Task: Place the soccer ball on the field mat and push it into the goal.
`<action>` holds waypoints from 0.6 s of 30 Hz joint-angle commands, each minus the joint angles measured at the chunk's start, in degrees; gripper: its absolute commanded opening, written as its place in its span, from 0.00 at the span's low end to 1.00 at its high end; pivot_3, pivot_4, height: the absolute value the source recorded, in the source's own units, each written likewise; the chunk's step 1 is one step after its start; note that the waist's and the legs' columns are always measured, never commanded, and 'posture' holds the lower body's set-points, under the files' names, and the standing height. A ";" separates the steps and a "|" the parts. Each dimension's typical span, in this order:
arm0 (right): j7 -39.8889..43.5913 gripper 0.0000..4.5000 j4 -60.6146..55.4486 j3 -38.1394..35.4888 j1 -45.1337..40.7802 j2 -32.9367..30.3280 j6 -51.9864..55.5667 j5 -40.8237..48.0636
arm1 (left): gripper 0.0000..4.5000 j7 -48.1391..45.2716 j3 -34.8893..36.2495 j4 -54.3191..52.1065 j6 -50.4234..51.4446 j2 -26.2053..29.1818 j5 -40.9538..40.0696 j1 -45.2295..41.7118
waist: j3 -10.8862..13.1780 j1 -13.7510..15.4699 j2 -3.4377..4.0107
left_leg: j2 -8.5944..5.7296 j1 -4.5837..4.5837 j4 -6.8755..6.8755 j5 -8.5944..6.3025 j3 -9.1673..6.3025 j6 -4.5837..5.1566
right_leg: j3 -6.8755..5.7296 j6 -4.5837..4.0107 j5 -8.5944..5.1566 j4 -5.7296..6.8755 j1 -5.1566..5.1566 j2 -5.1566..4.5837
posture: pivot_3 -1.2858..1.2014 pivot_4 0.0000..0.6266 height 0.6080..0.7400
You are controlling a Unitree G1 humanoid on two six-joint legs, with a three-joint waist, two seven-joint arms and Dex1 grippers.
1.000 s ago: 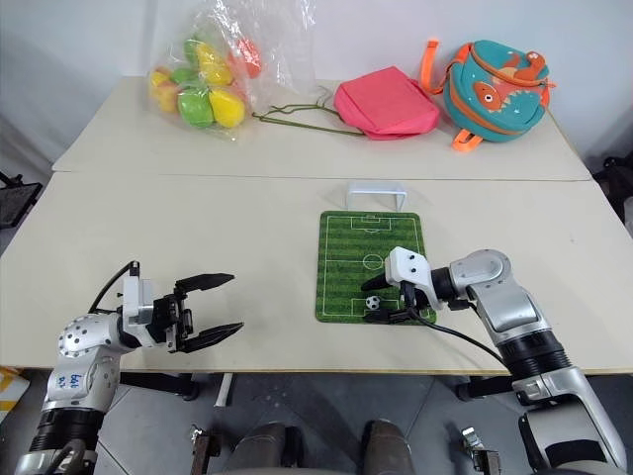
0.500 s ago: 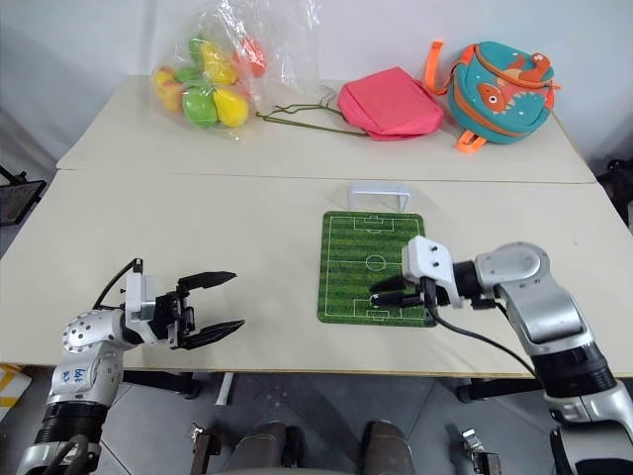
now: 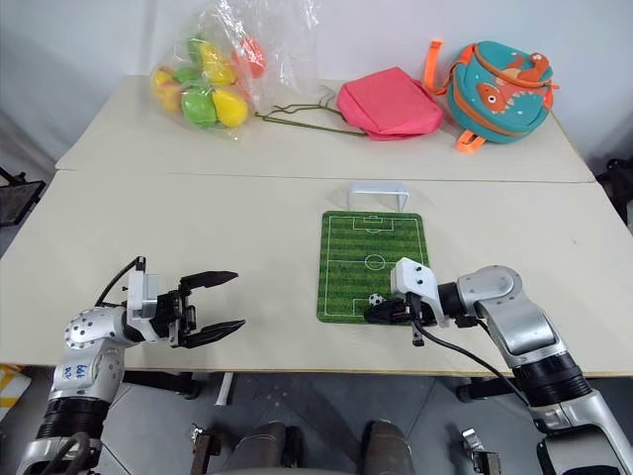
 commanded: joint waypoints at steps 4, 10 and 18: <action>-6.70 0.00 13.34 -2.72 -9.73 3.70 -6.23 -3.76 | 1.00 -0.03 0.57 -0.94 -0.38 0.81 -0.52 -0.05 | 0.02 -0.30 0.02 | 0.01 0.00 0.00 0.00 0.04 -0.01 | 0.02 0.00 0.00 0.01 -0.02 0.00 | 0.52 0.24 1.00; -12.57 0.00 20.51 -7.78 -19.24 3.95 -8.53 -3.57 | 1.00 0.21 0.54 0.30 -0.68 0.54 -0.32 -1.40 | 0.03 -1.08 0.04 | 0.03 -0.02 -0.04 0.02 -0.06 -0.03 | -0.05 0.00 0.00 0.06 -0.05 0.01 | 0.52 0.24 1.00; -13.68 0.00 17.36 -12.39 -17.60 1.89 -5.98 -1.28 | 1.00 3.76 2.05 2.07 -0.50 -1.35 -1.02 -3.82 | 0.03 -1.31 0.03 | -0.01 -0.04 -0.07 0.02 -0.09 -0.03 | -0.06 0.00 0.00 0.06 -0.04 -0.01 | 0.52 0.24 1.00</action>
